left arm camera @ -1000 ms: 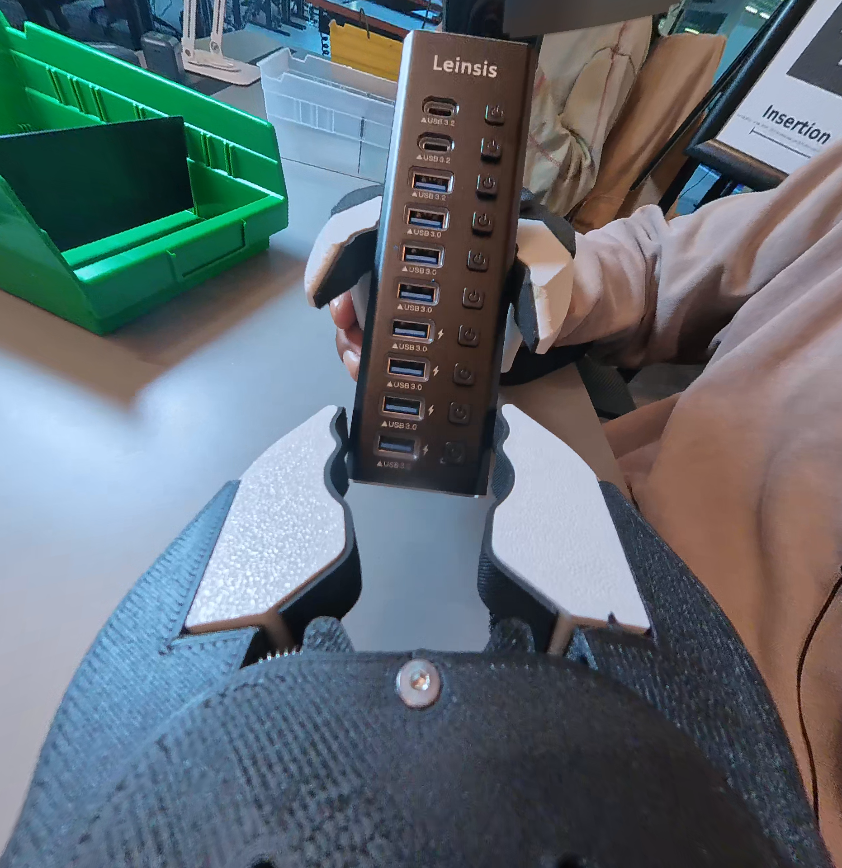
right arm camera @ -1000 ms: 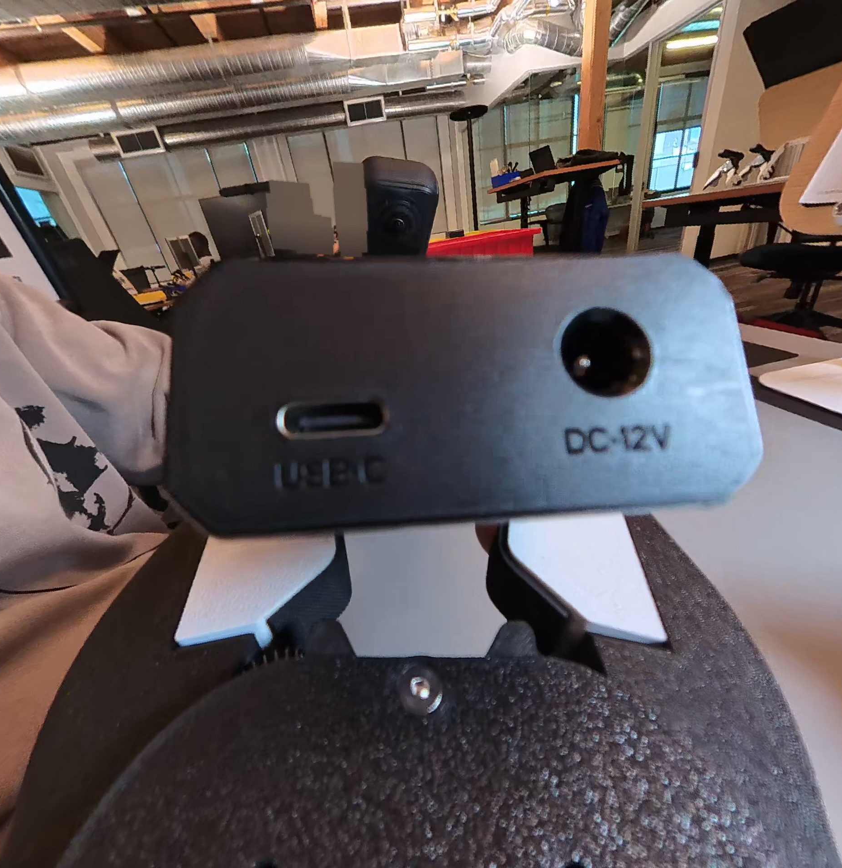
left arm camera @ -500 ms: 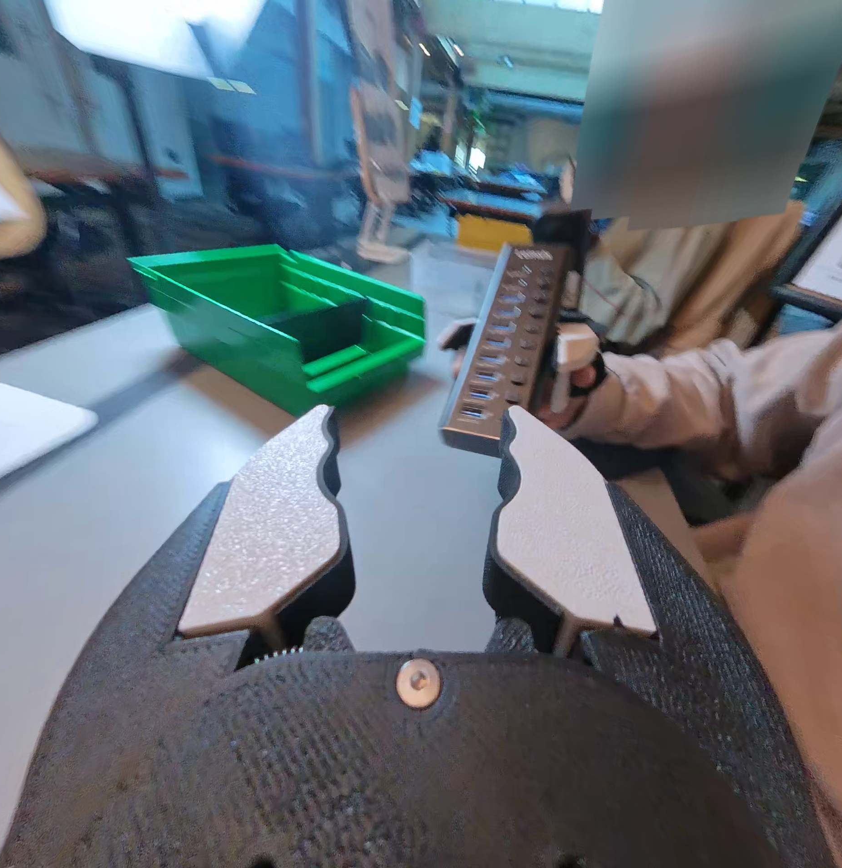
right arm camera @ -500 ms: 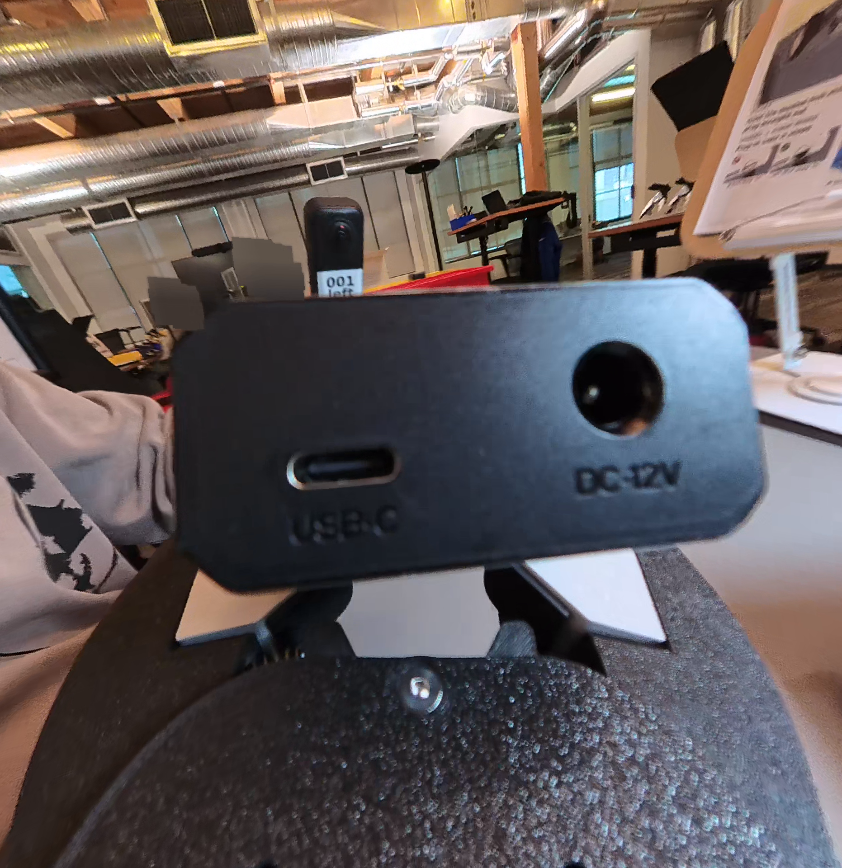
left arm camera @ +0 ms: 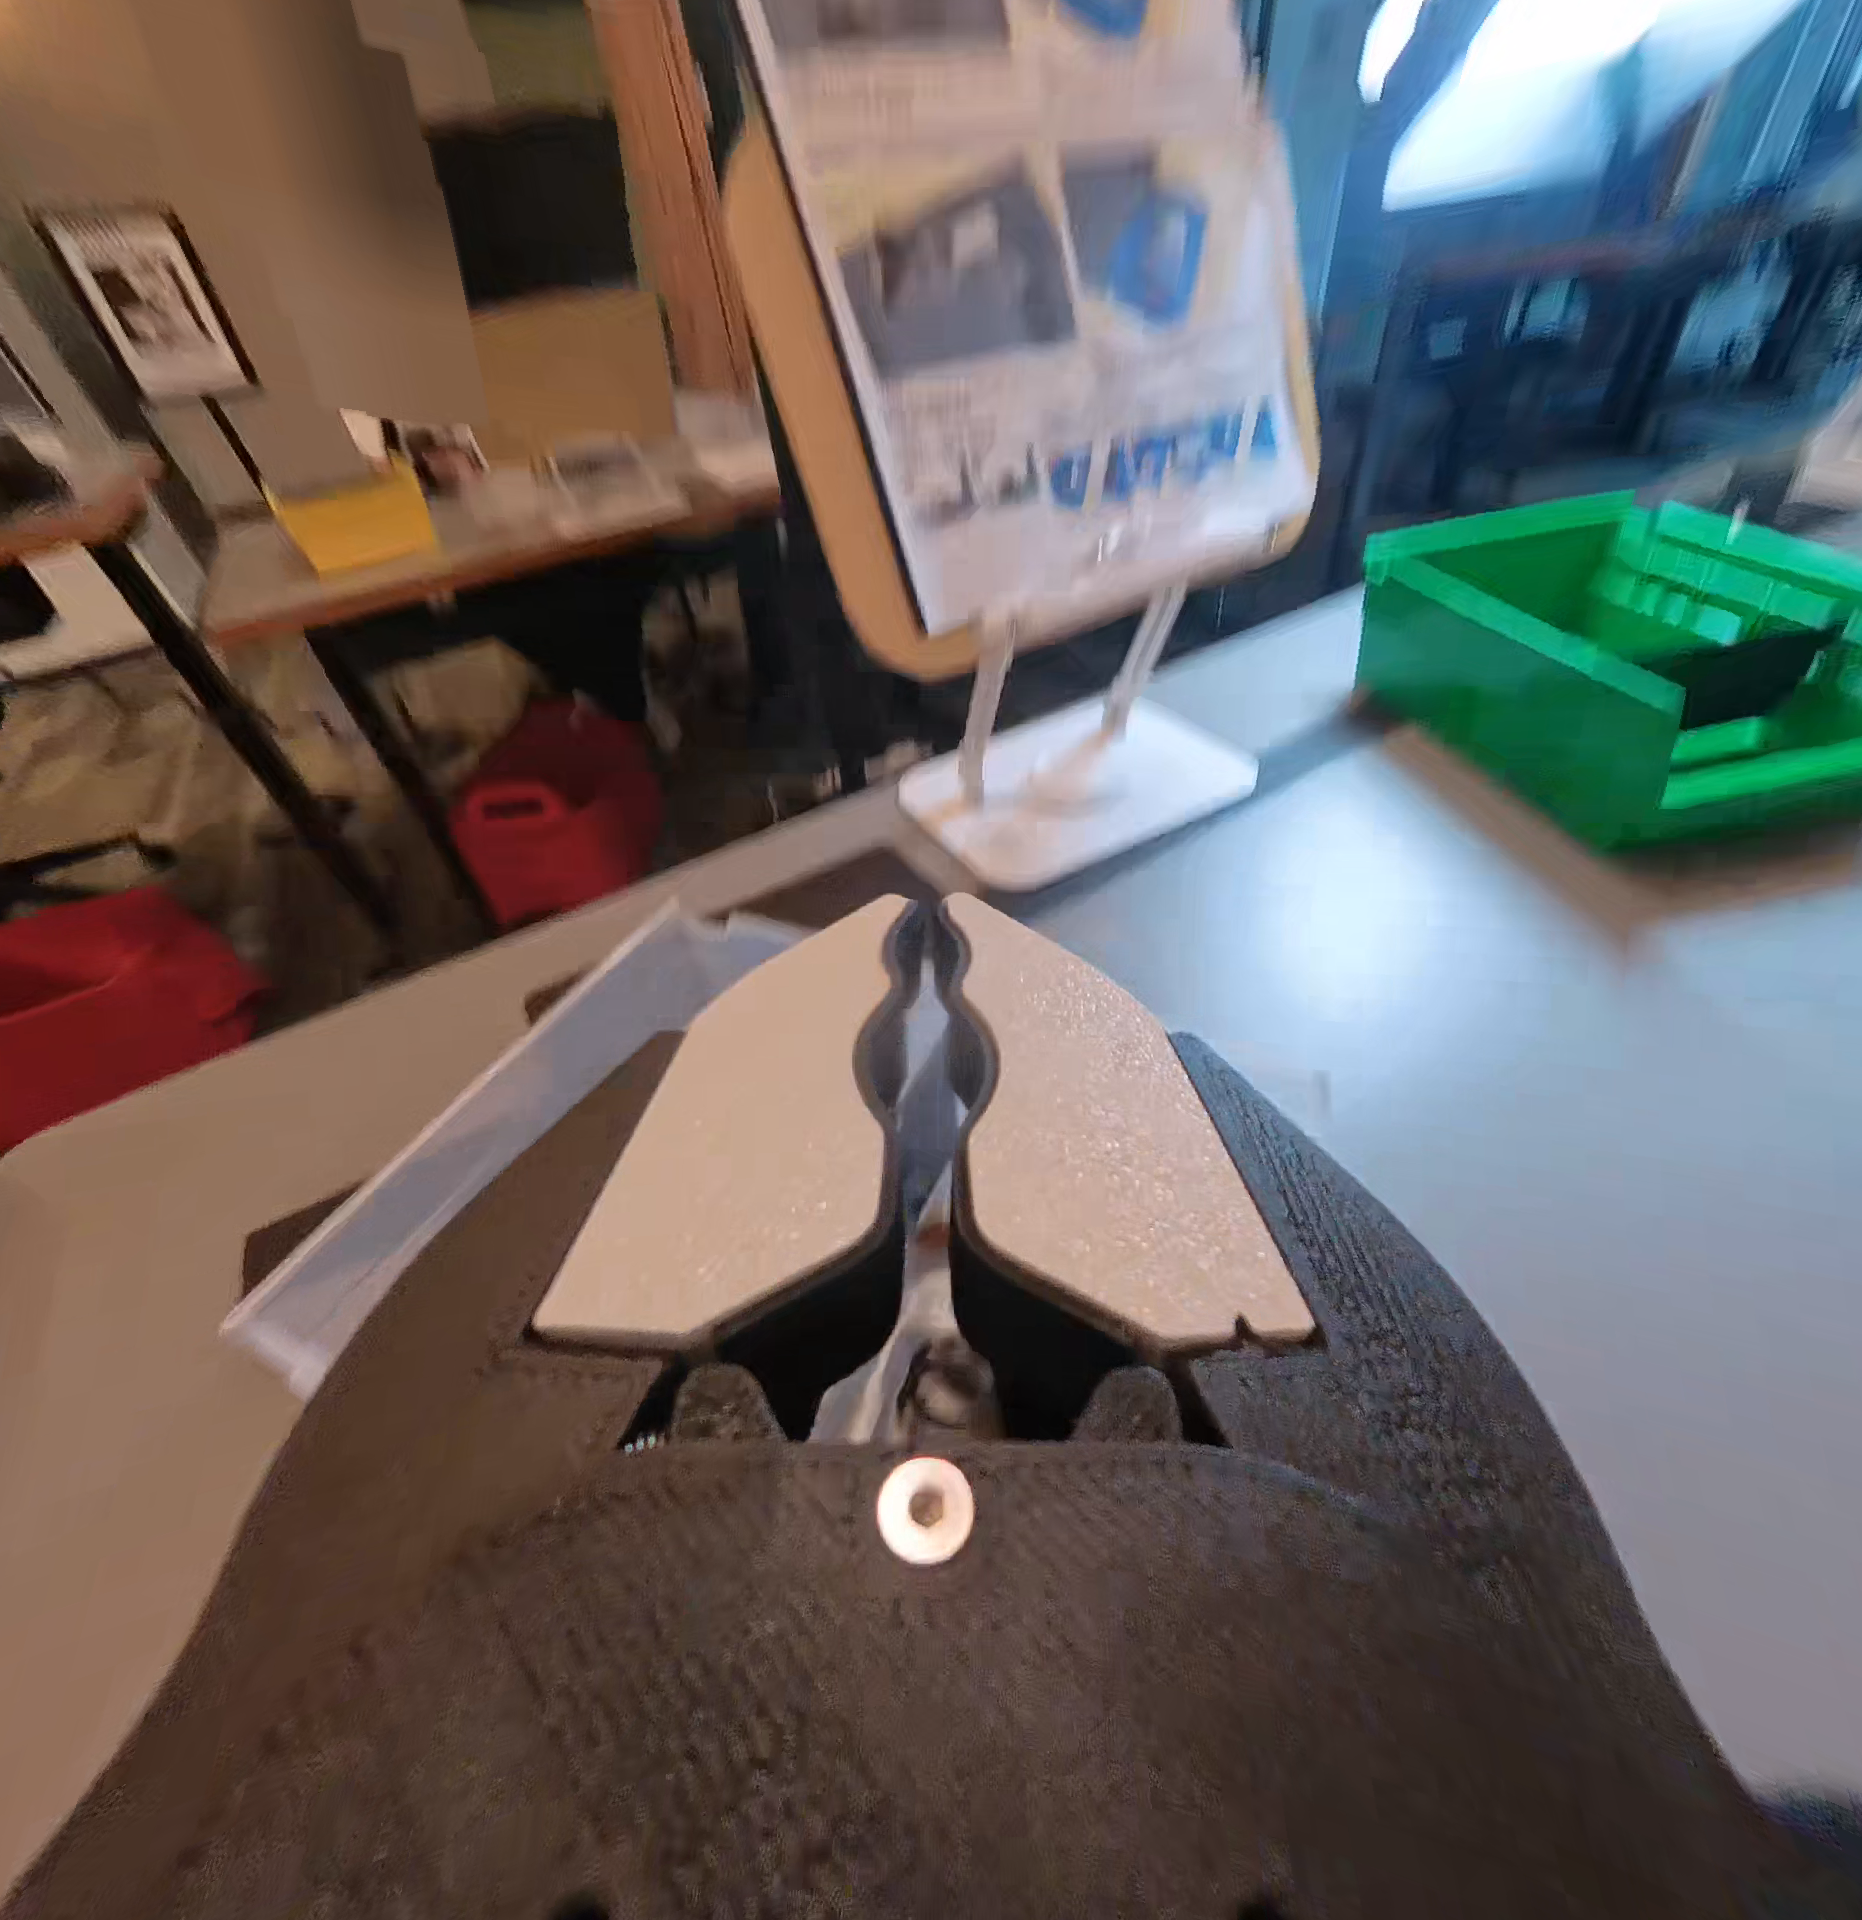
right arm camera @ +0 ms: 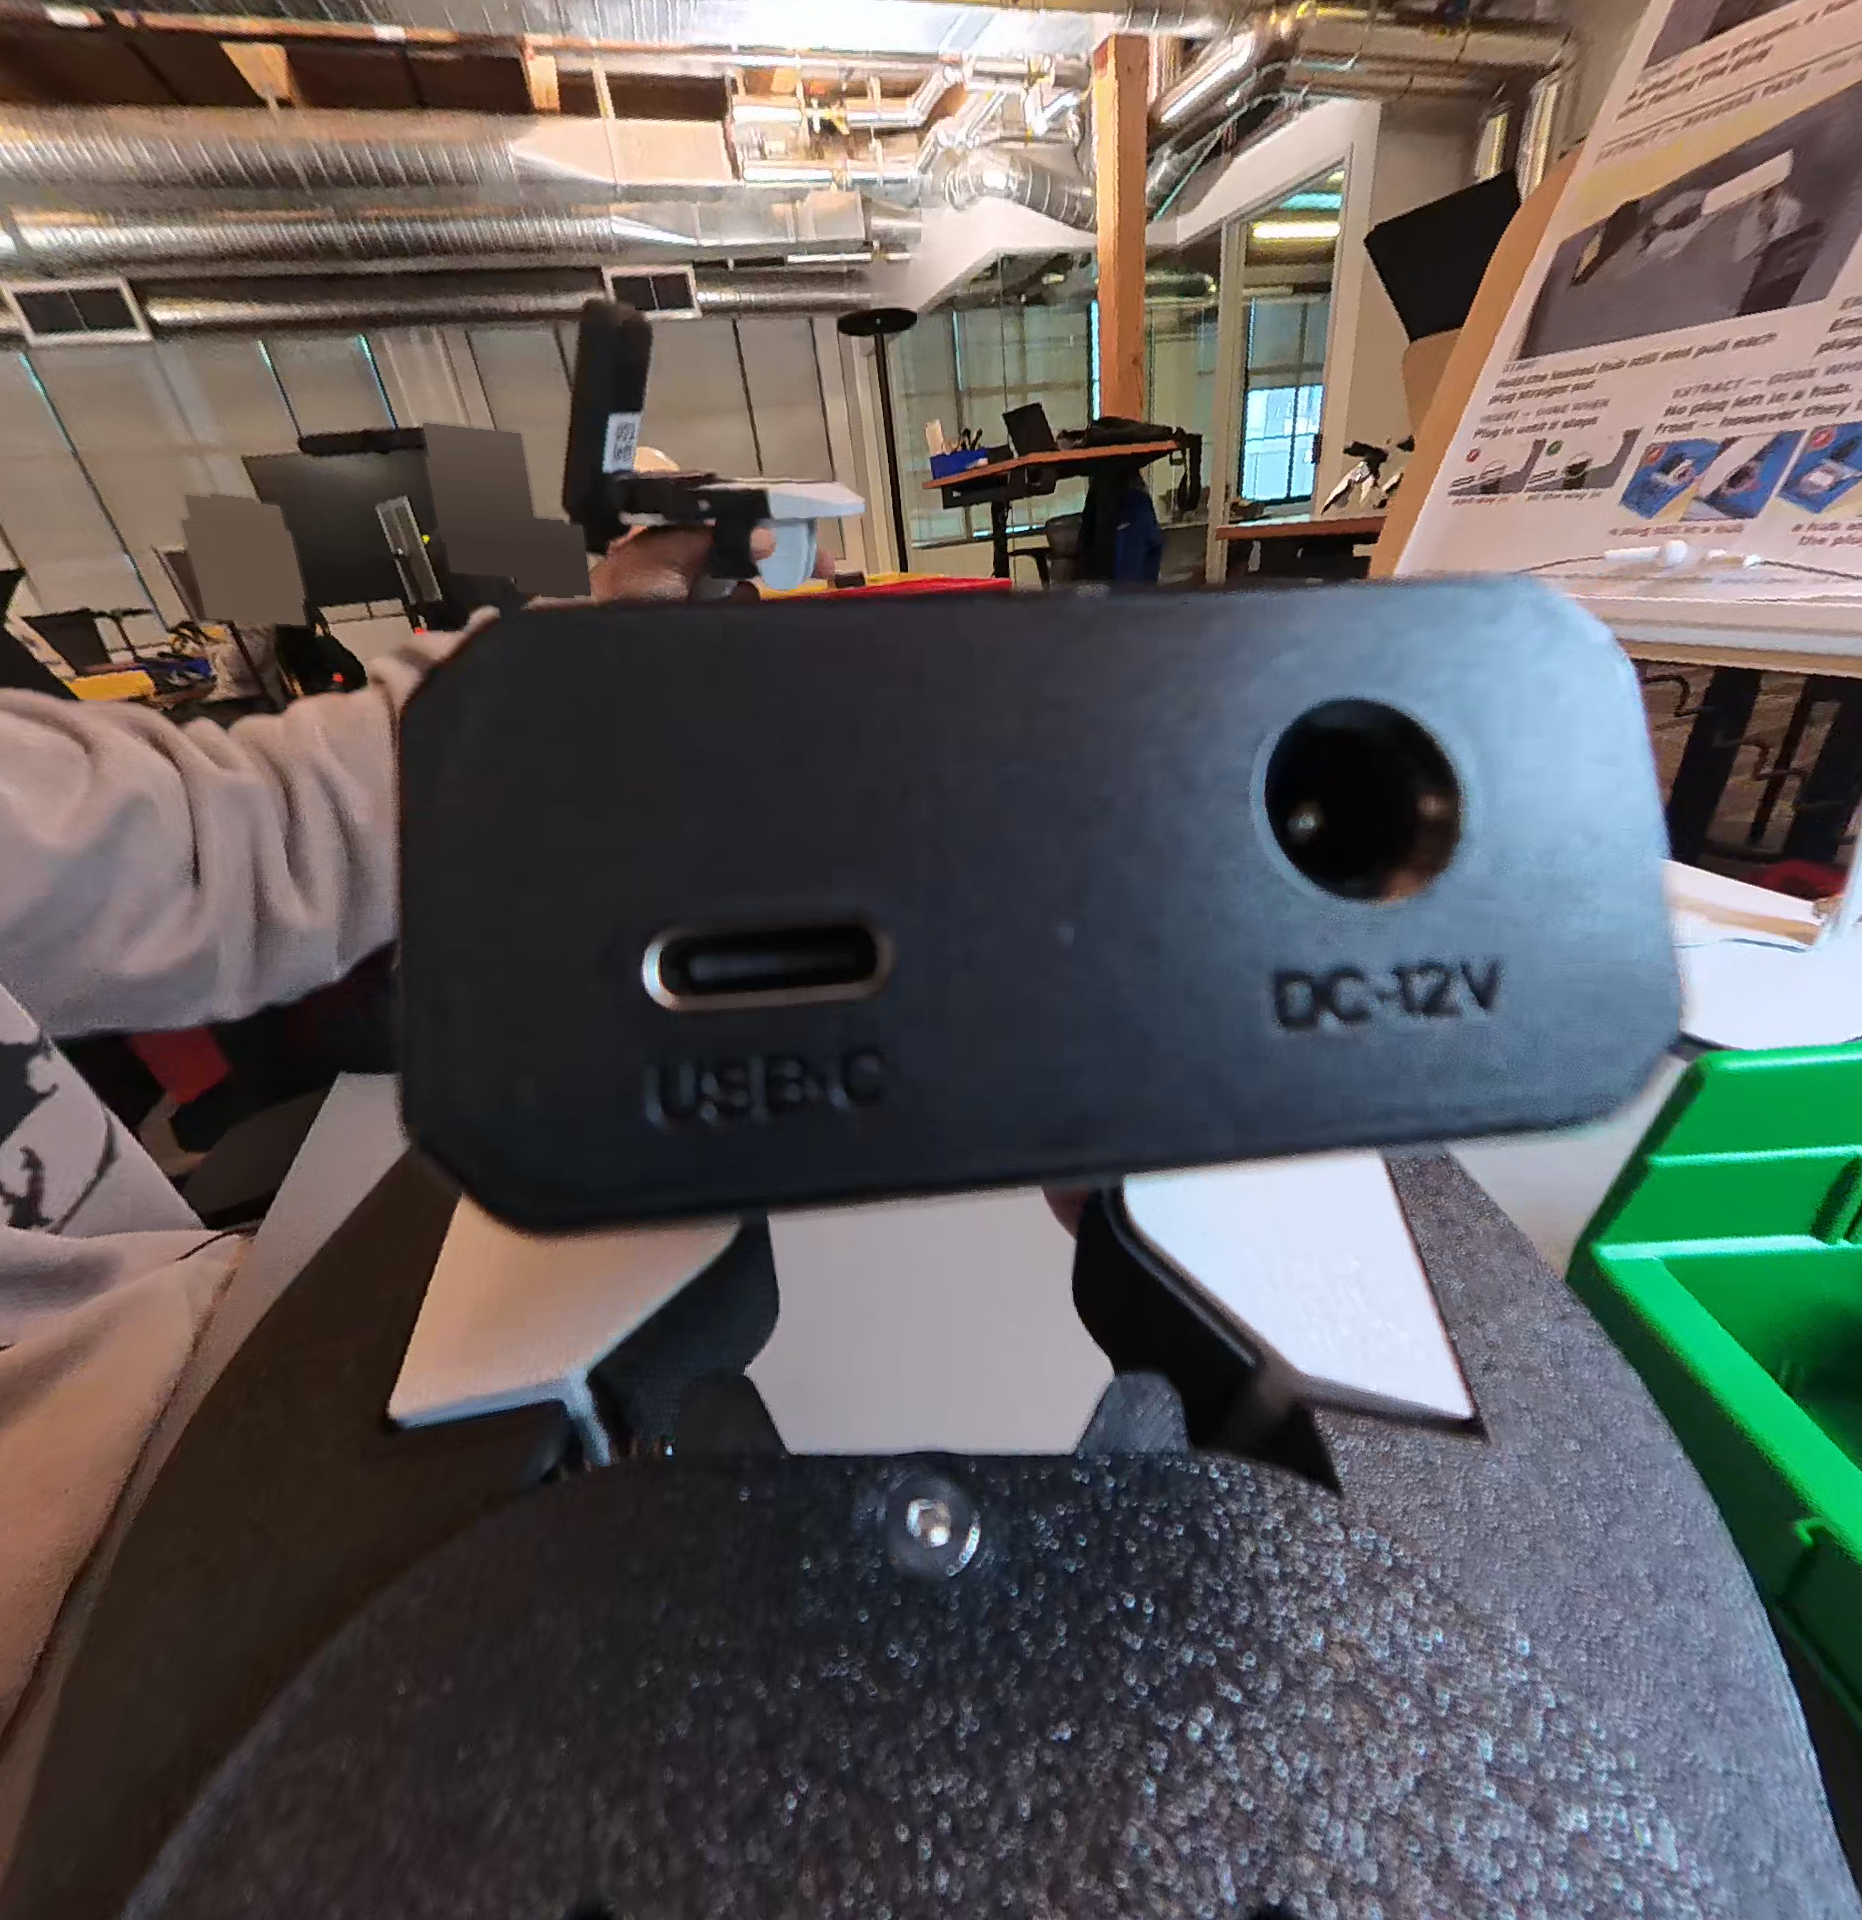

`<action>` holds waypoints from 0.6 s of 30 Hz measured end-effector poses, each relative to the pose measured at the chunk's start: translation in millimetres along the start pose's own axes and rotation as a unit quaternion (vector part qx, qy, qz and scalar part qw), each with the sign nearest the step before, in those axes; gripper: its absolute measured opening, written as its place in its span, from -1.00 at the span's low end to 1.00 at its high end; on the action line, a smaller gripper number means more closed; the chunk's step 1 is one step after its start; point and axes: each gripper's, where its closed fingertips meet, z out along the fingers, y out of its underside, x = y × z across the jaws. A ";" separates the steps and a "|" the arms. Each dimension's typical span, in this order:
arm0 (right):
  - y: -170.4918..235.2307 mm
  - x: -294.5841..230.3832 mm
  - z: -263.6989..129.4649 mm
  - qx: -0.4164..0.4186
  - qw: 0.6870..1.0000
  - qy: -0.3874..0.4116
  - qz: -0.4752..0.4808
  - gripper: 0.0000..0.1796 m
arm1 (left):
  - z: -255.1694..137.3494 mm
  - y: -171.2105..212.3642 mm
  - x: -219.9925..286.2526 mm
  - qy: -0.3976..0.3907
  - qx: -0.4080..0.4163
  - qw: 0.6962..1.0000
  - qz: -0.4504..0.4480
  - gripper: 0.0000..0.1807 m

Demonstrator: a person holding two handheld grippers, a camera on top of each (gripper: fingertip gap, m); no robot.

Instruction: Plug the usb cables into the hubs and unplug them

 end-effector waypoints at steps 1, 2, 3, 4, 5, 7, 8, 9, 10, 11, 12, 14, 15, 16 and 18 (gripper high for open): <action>1.2 -1.0 1.3 -0.003 1.000 -0.003 -0.002 -0.23 | 0.9 11.4 -5.2 0.004 -0.043 0.999 0.010 -0.98; 2.0 -1.6 2.8 -0.006 1.000 -0.005 -0.001 -0.22 | 1.7 23.6 -9.6 0.006 -0.087 0.996 0.024 -0.98; 3.4 -1.8 4.2 -0.009 1.000 -0.008 0.000 -0.22 | 2.2 36.3 -12.9 0.008 -0.130 0.991 0.041 -0.97; 4.9 -1.7 5.3 -0.013 1.000 -0.009 0.001 -0.22 | 2.4 50.7 -13.2 0.017 -0.176 0.983 0.057 -0.95; 6.6 -1.6 6.4 -0.016 1.000 -0.010 0.001 -0.21 | 2.3 66.1 -12.0 0.027 -0.222 0.972 0.071 -0.92; 10.4 -1.9 7.9 -0.023 1.000 -0.011 0.002 -0.21 | 2.1 95.7 -7.9 0.045 -0.305 0.945 0.107 -0.87; 12.3 -2.0 8.5 -0.026 1.000 -0.011 0.002 -0.21 | 2.5 108.8 -1.1 0.065 -0.338 0.931 0.118 -0.84; 14.3 -1.9 9.1 -0.030 1.000 -0.010 0.003 -0.21 | 3.5 120.3 8.4 0.091 -0.365 0.919 0.119 -0.81; 16.2 -1.9 9.5 -0.033 0.999 -0.009 0.004 -0.21 | 5.4 129.7 17.3 0.113 -0.385 0.908 0.117 -0.77; 17.8 -1.9 9.9 -0.035 0.999 -0.008 0.005 -0.21 | 8.4 137.4 24.0 0.128 -0.400 0.900 0.118 -0.71; 19.4 -2.0 10.1 -0.037 0.999 -0.008 0.005 -0.21 | 11.0 144.1 32.2 0.147 -0.413 0.891 0.114 -0.64; 22.1 -2.5 10.5 -0.042 0.999 -0.007 0.006 -0.21 | 13.1 154.7 51.3 0.196 -0.437 0.874 0.085 -0.57; 23.0 -2.7 10.4 -0.043 0.999 -0.006 0.005 -0.21 | 17.2 158.4 53.5 0.198 -0.441 0.871 0.084 -0.58; 23.7 -2.8 10.1 -0.044 0.999 -0.005 0.005 -0.21 | 21.4 162.1 54.5 0.198 -0.444 0.870 0.086 -0.62; 24.3 -3.0 9.4 -0.046 0.999 -0.004 0.003 -0.21 | 23.5 168.1 61.4 0.215 -0.455 0.860 0.082 -0.87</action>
